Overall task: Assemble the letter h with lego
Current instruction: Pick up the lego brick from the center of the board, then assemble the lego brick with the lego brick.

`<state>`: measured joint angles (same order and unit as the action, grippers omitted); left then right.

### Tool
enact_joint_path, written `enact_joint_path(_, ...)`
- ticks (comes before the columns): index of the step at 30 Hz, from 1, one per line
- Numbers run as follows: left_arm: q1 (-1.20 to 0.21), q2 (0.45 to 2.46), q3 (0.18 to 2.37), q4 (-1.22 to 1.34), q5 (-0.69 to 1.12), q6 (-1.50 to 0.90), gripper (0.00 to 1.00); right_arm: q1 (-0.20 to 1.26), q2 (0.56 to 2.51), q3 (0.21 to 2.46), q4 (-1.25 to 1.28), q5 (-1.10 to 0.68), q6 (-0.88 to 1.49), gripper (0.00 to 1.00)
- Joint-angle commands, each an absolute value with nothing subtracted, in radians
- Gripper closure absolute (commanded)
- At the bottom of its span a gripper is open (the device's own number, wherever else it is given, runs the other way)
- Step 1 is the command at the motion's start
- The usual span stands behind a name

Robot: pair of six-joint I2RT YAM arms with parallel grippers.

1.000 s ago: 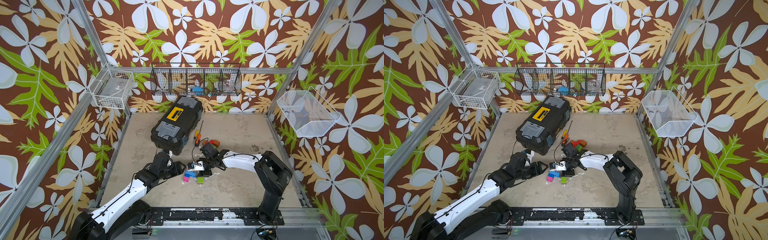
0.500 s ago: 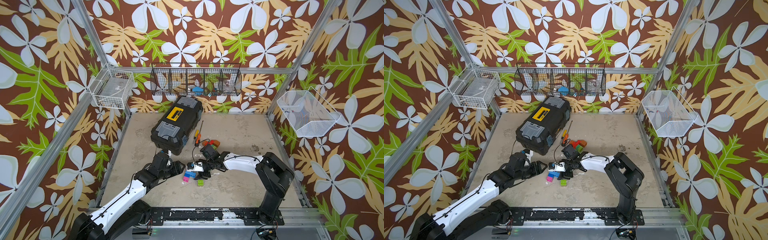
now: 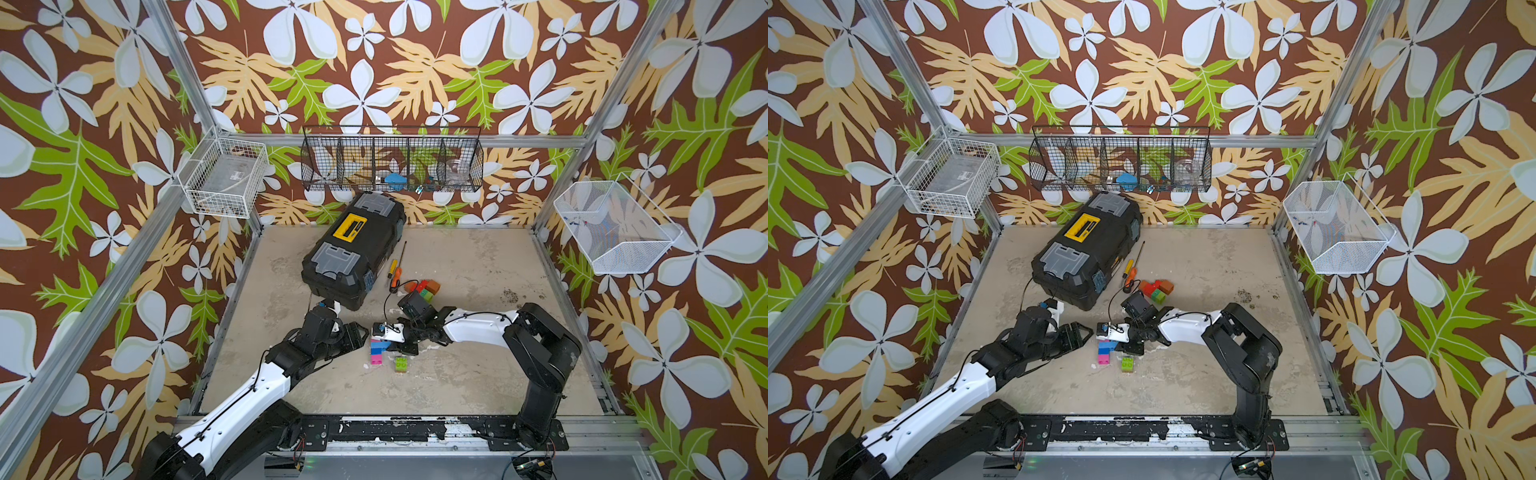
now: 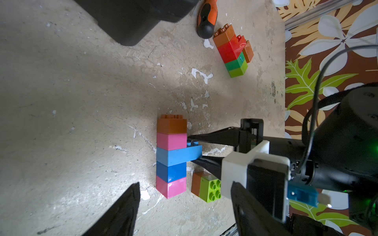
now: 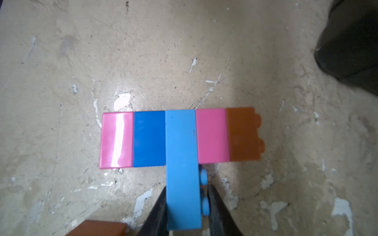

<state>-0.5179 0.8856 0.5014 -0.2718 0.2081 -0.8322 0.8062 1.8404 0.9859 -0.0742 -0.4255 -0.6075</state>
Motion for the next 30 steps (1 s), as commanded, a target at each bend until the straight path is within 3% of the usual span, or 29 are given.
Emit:
enact_joint_path(1, -0.514, 0.882, 0.509, -0.292, 0.213, -0.828, 0.26, 0.808, 1.816, 0.956, 0.001, -0.394, -0.599, 0.75)
enact_joint_path(4, -0.511, 0.870, 0.525, -0.305, 0.224, -0.830, 0.25, 0.810, 1.775, 0.927, 0.044, -0.411, -0.620, 0.83)
enact_joint_path(8, -0.508, 0.863, 0.602, -0.362, 0.245, -0.799, 0.21, 0.822, 1.688, 0.854, 0.165, -0.380, -0.646, 0.83)
enact_joint_path(17, -0.506, 0.836, 0.860, -0.536, 0.250, -0.493, 0.02, 0.951, 1.423, 0.633, 0.449, -0.017, -0.933, 0.83)
enact_joint_path(24, -0.506, 0.853, 0.932, -0.521, 0.368, -0.299, 0.02, 1.060, 1.266, 0.417, 0.795, 0.116, -1.242, 0.83)
enact_joint_path(26, -0.509, 0.849, 0.913, -0.494, 0.404, -0.248, 0.08, 1.092, 1.268, 0.387, 0.858, 0.190, -1.310, 0.83)
enact_joint_path(30, -0.569, 0.826, 0.854, -0.463, 0.325, -0.084, 0.11, 1.141, 1.259, 0.364, 0.874, 0.282, -1.396, 0.83)
